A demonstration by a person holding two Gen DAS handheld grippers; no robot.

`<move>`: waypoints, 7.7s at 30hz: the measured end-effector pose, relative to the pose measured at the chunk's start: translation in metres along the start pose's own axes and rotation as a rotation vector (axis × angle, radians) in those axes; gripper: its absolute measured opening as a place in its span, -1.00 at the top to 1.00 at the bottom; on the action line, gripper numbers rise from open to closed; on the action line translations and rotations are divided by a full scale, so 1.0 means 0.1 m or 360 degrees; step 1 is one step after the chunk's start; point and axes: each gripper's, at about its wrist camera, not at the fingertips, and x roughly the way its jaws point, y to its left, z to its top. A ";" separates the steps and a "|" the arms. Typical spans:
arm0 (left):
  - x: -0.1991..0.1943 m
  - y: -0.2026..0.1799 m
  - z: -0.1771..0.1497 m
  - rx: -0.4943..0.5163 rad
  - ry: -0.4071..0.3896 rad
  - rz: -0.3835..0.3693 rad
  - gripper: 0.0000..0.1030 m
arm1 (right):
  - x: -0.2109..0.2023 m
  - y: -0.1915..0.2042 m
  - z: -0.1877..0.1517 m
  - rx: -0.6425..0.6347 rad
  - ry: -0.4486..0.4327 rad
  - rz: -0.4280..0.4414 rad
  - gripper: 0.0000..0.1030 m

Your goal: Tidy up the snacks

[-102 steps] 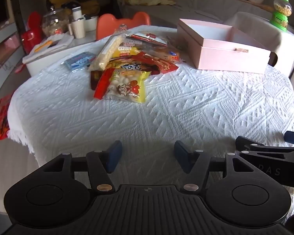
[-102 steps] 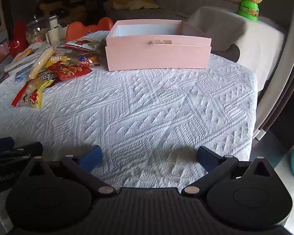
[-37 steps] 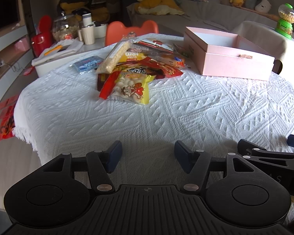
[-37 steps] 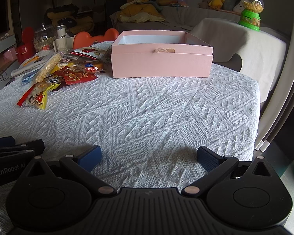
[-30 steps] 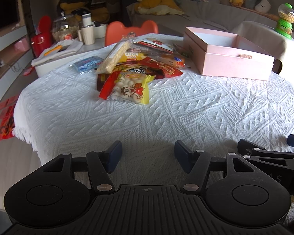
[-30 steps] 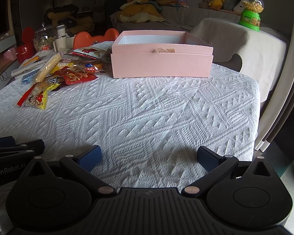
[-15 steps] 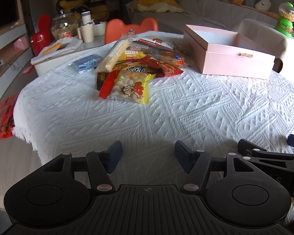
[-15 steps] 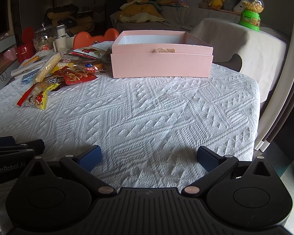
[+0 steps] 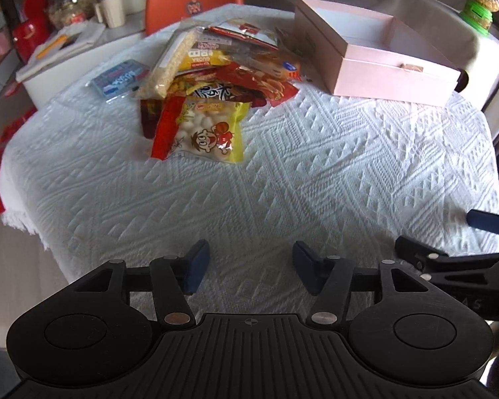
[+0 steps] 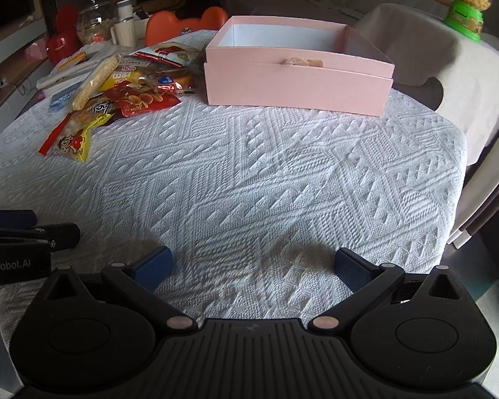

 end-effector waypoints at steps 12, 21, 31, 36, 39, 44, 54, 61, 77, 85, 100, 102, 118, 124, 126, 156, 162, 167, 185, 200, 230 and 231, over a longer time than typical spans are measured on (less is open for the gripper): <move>0.27 1.05 0.79 -0.0965 0.0329 -0.0339 0.08 | 0.05 0.08 0.13 0.0156 0.0174 -0.0122 -1.00; 0.57 1.13 1.11 -0.1041 0.0236 -0.0314 0.08 | 0.14 0.14 0.32 0.0379 0.0412 -0.0265 -1.00; 0.61 0.69 1.22 -0.0688 0.0162 -0.0011 -0.35 | 0.08 0.35 0.26 0.0060 0.0204 -0.0272 -1.00; 0.67 0.46 1.30 -0.0627 0.0126 0.0166 -0.41 | 0.11 0.29 0.50 -0.0269 0.0249 -0.0106 -0.87; 0.59 0.47 1.26 -0.0552 0.0130 0.0118 -0.11 | 0.15 0.12 0.77 -0.0298 0.0126 -0.0037 -0.87; 0.43 0.50 0.98 -0.0415 0.0209 0.0138 -0.08 | 0.34 0.07 1.41 -0.0354 -0.0098 0.0102 -0.87; 0.03 0.66 0.48 -0.0651 0.0229 0.0016 -0.07 | 1.04 0.73 1.87 -0.0410 0.0134 0.0540 -0.91; -0.03 0.65 0.40 -0.0695 0.0250 -0.0132 -0.07 | 1.00 0.85 1.67 -0.0560 0.0184 0.0510 0.15; 0.03 0.92 0.47 -0.0511 0.0263 -0.0197 -0.07 | 0.85 0.49 1.78 0.0450 0.0409 0.0340 -0.64; -0.03 1.05 0.47 -0.0523 0.0241 -0.0281 -0.07 | 1.01 0.82 1.71 0.0210 0.0344 0.0158 -0.47; -0.47 -0.08 1.75 -0.0226 -0.0083 -0.0573 -0.07 | -0.41 -0.47 0.90 -0.0067 0.0260 -0.0071 -0.43; -0.52 -0.25 2.19 -0.0221 -0.0210 -0.0689 -0.08 | -0.43 -0.52 1.08 -0.0058 0.0189 -0.0052 -0.43; 0.48 0.19 2.26 -0.0435 -0.0089 -0.0468 -0.06 | -0.17 -0.85 2.40 0.0006 -0.0372 0.0007 -0.67; 0.34 0.77 1.94 -0.0250 -0.0128 -0.0153 -0.06 | 0.27 -0.66 2.59 -0.0029 -0.0285 0.0095 -0.67; 0.35 0.98 1.91 -0.0269 -0.0124 -0.0110 -0.06 | 0.29 -0.62 2.44 -0.0028 -0.0191 0.0172 -0.67; 0.17 1.68 0.96 -0.0582 0.0140 -0.0250 0.34 | 0.66 0.98 2.12 -0.0363 0.0094 0.0410 -0.67; -0.07 2.07 0.63 -0.0965 0.0058 -0.0284 0.34 | 1.09 1.91 2.48 -0.0553 0.0162 0.0686 -0.67; -0.19 2.07 0.57 -0.0912 0.0038 -0.0337 0.34 | 1.61 2.68 2.43 -0.0848 0.0283 0.0578 -0.58; 0.06 1.37 0.49 -0.0477 0.0136 -0.0330 0.35 | 0.43 0.71 1.30 -0.0129 0.0509 0.0165 -0.15; 0.15 0.99 0.52 -0.0254 0.0193 -0.0102 0.15 | 0.40 0.64 0.88 -0.0125 0.0313 0.0104 -0.79; -1.13 -0.71 2.48 -0.0207 -0.0026 -0.0600 0.37 | -1.45 -0.46 1.89 -0.0164 0.0101 0.0182 -0.14; -1.05 -0.77 2.63 -0.0224 -0.0040 -0.0622 0.36 | -1.44 -0.48 1.91 -0.0160 0.0100 0.0195 -0.14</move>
